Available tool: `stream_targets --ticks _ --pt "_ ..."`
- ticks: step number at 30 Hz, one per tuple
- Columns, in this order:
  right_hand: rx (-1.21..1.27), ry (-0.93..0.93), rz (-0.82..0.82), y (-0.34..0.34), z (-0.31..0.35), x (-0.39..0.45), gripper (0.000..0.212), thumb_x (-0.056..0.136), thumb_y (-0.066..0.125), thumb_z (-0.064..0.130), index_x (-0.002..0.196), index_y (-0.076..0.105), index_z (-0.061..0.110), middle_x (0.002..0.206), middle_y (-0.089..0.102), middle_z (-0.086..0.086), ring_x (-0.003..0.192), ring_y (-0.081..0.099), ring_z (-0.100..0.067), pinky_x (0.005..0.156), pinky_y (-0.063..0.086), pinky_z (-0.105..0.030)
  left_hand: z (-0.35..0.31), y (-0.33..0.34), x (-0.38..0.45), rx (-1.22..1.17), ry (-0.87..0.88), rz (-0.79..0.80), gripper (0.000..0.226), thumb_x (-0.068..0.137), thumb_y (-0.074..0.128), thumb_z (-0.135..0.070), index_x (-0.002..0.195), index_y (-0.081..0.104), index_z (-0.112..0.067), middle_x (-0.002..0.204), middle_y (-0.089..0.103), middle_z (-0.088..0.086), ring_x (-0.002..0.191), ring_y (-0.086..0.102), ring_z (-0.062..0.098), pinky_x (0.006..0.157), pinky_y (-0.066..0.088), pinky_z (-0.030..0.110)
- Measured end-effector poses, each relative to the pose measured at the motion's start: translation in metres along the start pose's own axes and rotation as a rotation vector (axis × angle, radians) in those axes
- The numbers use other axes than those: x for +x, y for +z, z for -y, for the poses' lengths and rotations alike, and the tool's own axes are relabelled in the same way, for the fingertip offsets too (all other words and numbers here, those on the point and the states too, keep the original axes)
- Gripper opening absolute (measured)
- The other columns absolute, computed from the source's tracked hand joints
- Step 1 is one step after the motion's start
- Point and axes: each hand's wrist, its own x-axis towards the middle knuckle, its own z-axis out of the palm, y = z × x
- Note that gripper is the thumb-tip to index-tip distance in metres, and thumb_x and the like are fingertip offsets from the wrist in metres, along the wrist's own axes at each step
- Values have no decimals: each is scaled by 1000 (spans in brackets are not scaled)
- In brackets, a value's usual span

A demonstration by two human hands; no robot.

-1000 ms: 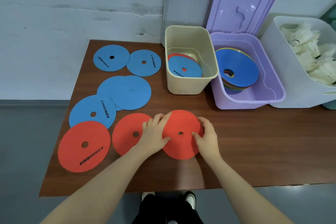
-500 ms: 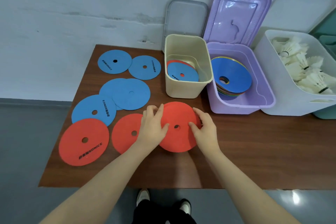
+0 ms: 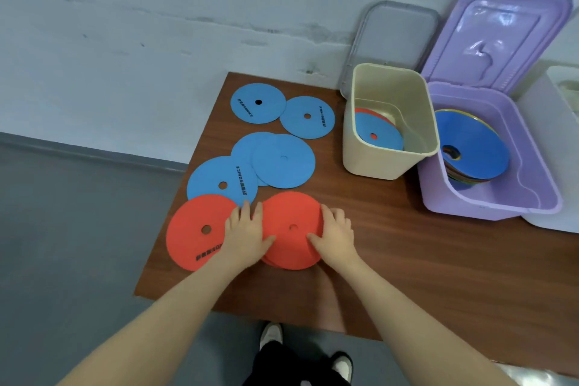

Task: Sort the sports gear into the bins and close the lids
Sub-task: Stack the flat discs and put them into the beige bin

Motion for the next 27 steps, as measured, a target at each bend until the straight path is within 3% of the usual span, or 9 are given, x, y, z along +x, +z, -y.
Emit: stream_targets --ticks 3,12,22,27 --pt "42 65 -30 10 -1 -7 84 82 66 37 147 18 17 139 27 -9 124 32 -31 102 29 -41 2 3 -4 -21 47 -27 76 90 51 -45 148 11 -16 155 8 12 140 7 33 111 13 46" --pt "133 119 -65 9 -13 -17 78 74 72 39 141 31 27 131 28 -5 119 31 -29 102 24 -38 -9 9 -4 -161 141 27 79 85 61 -40 147 16 -24 155 11 4 140 10 26 110 16 43" --pt "283 205 -89 5 -33 -20 70 72 74 23 134 40 23 135 28 -3 120 29 -27 103 21 -39 -23 14 -2 -129 235 57 78 82 63 -44 146 21 -27 156 8 0 138 9 24 107 18 42" --pt "318 185 -117 9 -28 -19 67 70 75 18 128 42 24 133 30 -2 121 29 -26 102 19 -40 -15 9 -1 -97 268 70 86 80 63 -48 147 14 -27 154 10 4 139 7 25 110 12 41"
